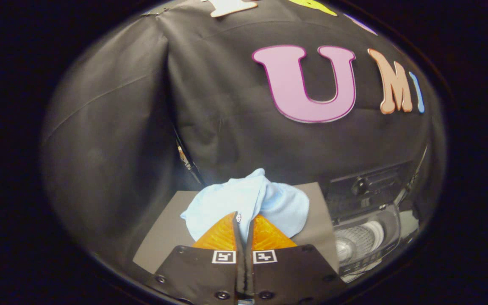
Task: Put the clothes into the washing machine and then close the washing machine lid.
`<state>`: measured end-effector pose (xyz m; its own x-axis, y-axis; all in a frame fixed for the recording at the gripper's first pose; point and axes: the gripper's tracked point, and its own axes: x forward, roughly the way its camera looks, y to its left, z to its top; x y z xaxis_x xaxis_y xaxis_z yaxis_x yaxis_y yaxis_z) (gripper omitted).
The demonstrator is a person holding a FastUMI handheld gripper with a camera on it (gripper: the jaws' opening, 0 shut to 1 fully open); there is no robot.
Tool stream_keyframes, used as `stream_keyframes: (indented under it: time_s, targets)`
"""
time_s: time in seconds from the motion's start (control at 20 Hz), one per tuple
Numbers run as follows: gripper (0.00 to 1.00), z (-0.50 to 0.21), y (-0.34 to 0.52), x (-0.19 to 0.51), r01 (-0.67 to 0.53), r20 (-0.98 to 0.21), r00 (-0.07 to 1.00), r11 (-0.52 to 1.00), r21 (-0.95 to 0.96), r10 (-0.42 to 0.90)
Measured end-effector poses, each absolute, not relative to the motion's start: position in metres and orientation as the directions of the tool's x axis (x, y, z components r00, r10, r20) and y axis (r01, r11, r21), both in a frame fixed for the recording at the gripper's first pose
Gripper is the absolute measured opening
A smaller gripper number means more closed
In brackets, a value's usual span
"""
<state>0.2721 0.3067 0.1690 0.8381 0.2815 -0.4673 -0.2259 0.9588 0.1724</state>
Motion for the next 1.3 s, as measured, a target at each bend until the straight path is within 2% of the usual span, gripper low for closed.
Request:
stream_keyframes:
  time_s: [0.2, 0.55, 0.7, 1.0, 1.15, 1.3]
  targets:
    - [0.00, 0.217, 0.261, 0.262, -0.221, -0.371, 0.901, 0.974, 0.052, 0.224]
    - [0.00, 0.281, 0.167, 0.255, -0.109, -0.152, 0.985, 0.978, -0.180, 0.082]
    - [0.00, 0.279, 0.139, 0.265, -0.066, -0.127, 0.991, 0.980, -0.186, 0.043]
    - [0.01, 0.190, 0.080, 0.300, -0.022, -0.223, 0.975, 0.992, -0.122, -0.005]
    - [0.01, 0.113, 0.049, 0.314, 0.018, -0.320, 0.946, 0.996, -0.087, -0.045]
    - [0.01, 0.040, 0.033, 0.323, 0.007, -0.421, 0.907, 1.000, -0.022, -0.015]
